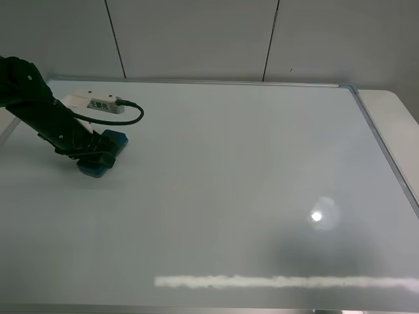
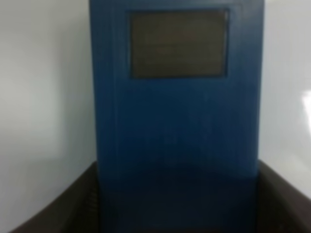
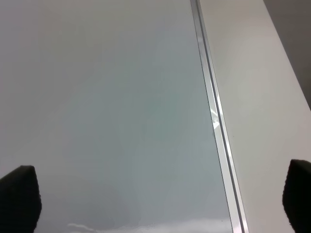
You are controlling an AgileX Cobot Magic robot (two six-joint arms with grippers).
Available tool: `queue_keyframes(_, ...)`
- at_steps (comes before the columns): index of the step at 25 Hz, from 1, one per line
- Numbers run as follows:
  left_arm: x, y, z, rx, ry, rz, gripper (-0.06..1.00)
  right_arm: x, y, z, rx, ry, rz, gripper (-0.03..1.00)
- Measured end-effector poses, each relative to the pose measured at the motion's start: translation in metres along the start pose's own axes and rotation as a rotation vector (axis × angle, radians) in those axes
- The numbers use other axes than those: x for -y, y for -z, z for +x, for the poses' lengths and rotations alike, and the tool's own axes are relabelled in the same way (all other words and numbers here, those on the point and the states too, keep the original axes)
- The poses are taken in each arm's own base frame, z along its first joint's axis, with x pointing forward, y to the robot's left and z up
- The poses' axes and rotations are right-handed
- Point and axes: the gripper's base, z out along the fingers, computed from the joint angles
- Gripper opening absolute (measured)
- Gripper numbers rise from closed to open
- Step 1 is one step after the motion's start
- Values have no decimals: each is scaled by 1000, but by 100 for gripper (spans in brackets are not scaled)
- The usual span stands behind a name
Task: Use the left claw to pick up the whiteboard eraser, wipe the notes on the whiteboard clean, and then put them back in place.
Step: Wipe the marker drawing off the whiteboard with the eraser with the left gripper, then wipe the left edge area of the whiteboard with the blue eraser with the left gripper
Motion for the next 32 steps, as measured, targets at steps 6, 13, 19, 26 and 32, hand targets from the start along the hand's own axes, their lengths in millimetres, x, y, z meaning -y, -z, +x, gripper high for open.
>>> queue_keyframes(6, 53, -1, 2, -39, -74, 92, 55, 0, 0, 0, 0, 0, 0, 99)
queue_keyframes(13, 61, 23, 7, -41, -80, 104, 55, 0, 0, 0, 0, 0, 0, 99)
queue_keyframes(19, 26, 62, 4, 8, -36, -10, 55, 0, 0, 0, 0, 0, 0, 99)
queue_keyframes(26, -30, 73, 18, -73, 78, -144, 55, 0, 0, 0, 0, 0, 0, 99)
queue_keyframes(32, -72, 80, 28, -57, 209, -197, 55, 0, 0, 0, 0, 0, 0, 99)
